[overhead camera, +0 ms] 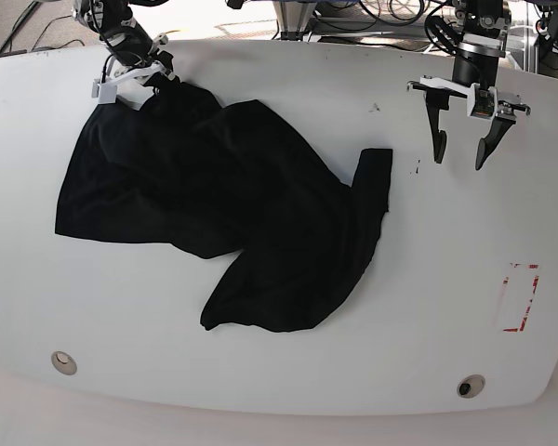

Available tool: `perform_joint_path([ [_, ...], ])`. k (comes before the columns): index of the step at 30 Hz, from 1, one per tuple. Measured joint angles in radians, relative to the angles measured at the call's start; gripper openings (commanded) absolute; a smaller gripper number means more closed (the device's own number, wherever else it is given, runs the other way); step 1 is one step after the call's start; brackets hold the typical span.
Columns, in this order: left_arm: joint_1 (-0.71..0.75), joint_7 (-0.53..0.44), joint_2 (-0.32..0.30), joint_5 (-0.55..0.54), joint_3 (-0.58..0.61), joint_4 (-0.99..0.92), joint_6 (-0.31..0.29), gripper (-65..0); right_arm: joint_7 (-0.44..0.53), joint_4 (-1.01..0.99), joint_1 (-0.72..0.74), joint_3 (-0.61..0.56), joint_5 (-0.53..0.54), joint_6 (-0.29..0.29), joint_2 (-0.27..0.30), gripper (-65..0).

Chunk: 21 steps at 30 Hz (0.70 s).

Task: Layout the t-shirt on the table in an organized manner, then fold the t-shirt properly
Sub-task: 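Close the right gripper on the t-shirt edge and lift slightly, then move the left gripper down and grasp the t-shirt sleeve edge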

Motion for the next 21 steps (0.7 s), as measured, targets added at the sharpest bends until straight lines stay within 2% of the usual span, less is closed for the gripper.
perform_joint_path([
  [4, -0.016, 0.031, 0.0, -0.003, 0.011, 0.0, 0.001, -29.6, -0.004, 0.018, -0.001, 0.0, -0.012, -0.005, 0.0, -65.0],
  [8, -0.078, 0.17, 0.0, -0.011, 0.037, -0.003, -0.003, -29.2, -0.007, 0.037, -0.002, 0.0, -0.02, -0.014, 0.0, -65.0],
  [15, -0.201, 0.373, -0.001, -0.169, 0.067, -0.027, 0.0, -29.2, -0.011, 0.043, -0.003, 0.0, -0.02, -0.016, 0.0, -65.0],
  [17, -0.229, 0.43, -0.001, -0.211, 0.071, -0.053, -0.013, -29.2, -0.01, 0.043, -0.002, 0.0, -0.02, -0.017, 0.0, -65.0],
  [21, -0.286, 0.52, -0.001, -0.269, 0.069, -0.111, -0.094, -29.2, -0.01, 0.043, -0.003, 0.0, -0.02, -0.017, 0.0, -65.0],
])
